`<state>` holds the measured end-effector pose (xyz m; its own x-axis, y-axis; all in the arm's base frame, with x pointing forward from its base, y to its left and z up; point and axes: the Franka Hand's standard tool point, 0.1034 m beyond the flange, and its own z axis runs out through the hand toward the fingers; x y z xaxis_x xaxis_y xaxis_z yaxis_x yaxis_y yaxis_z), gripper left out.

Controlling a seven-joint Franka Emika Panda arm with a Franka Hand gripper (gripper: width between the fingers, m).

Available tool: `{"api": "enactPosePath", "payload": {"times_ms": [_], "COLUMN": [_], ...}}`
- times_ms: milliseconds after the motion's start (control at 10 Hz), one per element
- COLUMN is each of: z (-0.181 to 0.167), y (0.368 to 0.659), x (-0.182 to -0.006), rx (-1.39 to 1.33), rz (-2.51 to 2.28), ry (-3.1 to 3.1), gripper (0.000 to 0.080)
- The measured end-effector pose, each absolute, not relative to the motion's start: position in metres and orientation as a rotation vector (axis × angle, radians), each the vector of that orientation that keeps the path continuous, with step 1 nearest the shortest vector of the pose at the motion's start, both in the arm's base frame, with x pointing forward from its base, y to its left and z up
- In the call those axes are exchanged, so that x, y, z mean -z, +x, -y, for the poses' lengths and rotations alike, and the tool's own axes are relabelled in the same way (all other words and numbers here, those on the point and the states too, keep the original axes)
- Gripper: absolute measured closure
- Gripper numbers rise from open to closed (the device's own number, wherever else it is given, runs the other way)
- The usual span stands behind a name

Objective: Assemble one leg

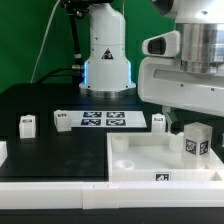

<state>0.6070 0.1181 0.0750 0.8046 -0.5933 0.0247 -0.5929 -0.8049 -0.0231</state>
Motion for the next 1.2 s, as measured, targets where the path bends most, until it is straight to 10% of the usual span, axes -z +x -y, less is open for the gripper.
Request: {"api": "enactPosePath", "payload": {"times_ms": [1200], "z": [-0.129], "y": [0.602], "x": [-0.072], "rx": [0.04], "rz": [0.566], "ry": [-3.098], "gripper": [0.0177]}}
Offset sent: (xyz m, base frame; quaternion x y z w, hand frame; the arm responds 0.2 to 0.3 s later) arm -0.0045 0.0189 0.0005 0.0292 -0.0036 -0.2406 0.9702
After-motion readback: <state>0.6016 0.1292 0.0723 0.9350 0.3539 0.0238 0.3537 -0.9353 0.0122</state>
